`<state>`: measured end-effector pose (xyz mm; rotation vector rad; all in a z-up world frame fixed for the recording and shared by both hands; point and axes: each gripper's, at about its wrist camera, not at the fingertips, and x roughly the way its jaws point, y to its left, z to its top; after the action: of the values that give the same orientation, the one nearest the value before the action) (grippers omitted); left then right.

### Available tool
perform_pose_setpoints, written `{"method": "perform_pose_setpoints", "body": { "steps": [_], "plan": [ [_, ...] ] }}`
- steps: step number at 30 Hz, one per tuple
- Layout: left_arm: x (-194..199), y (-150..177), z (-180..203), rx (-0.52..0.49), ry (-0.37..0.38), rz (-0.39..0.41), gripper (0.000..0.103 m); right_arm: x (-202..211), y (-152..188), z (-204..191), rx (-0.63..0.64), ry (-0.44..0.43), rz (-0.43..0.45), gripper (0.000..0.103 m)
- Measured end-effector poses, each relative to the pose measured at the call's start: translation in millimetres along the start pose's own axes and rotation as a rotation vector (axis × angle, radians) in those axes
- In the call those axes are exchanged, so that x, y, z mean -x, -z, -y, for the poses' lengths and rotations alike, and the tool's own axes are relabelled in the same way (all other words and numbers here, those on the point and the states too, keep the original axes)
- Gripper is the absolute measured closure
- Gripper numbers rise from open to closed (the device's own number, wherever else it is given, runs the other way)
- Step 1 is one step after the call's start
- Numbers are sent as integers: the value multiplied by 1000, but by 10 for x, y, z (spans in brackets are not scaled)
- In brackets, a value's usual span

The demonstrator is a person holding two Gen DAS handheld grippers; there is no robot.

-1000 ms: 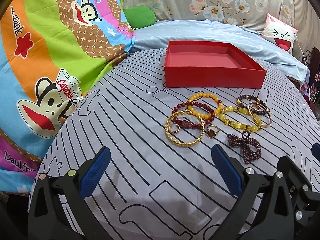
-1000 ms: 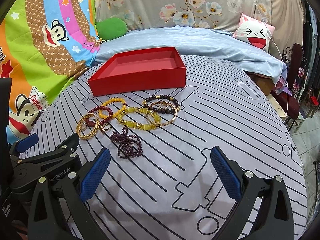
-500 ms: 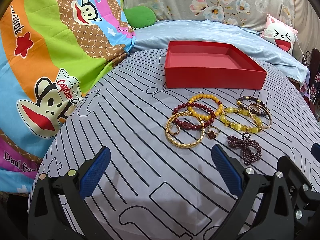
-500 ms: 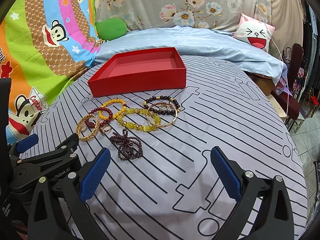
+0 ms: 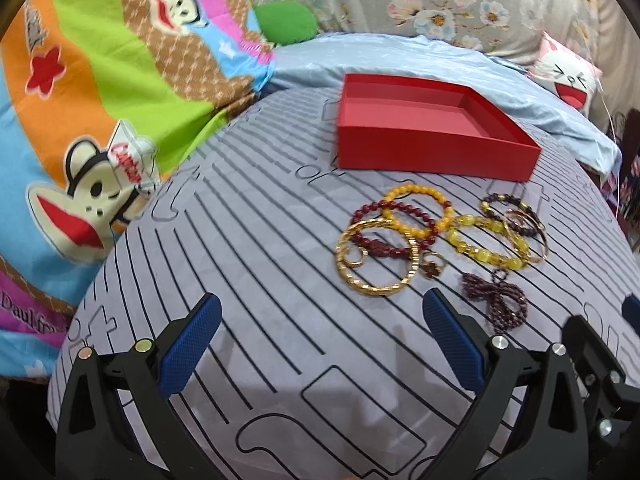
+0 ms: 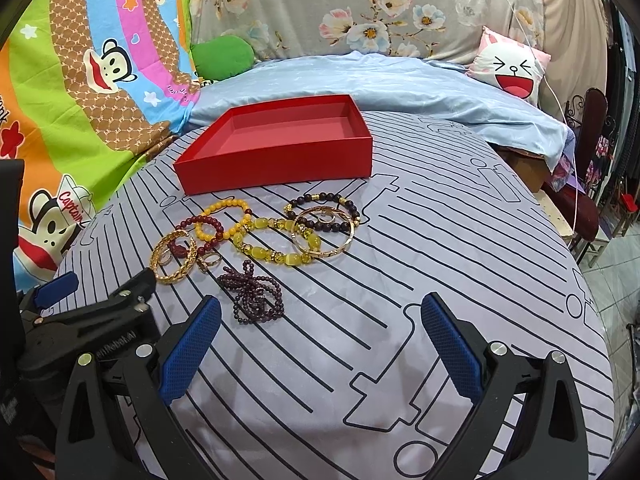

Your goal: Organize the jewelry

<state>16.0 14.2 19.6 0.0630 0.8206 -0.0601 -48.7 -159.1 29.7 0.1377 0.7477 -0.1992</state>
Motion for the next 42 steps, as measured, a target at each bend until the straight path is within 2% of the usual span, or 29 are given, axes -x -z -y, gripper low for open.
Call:
{"method": "perform_pose_setpoints", "body": {
  "steps": [6,13,21,24,30,32,34,37,42],
  "plan": [
    [-118,-56,-241,61,13,-25,7,-82,-4,106,-33,0,-21,7],
    [-265,-170,-78,-11,52,-51,7,-157,-12,126,-39,-4,-30,7],
    [-512,-219,116,-62,63,-94,8,-216,-40,144,-43,-7,-42,7],
    [-548,-232,157,-66,91,-103,15,-225,-51,154,-48,-12,-45,7],
    [-614,-209,191,-64,98,-116,18,-253,-58,146,-46,-13,-51,7],
    [-610,-217,183,-59,105,-110,25,-262,-57,145,-47,-15,-52,7],
    [-598,-231,178,-56,115,-103,37,-263,-57,144,-47,-15,-52,7],
    [-585,-261,149,-40,158,-102,49,-275,-58,149,-49,-15,-53,7],
    [-527,-282,136,-34,181,-86,49,-279,-55,159,-49,-21,-53,7]
  ]
}}
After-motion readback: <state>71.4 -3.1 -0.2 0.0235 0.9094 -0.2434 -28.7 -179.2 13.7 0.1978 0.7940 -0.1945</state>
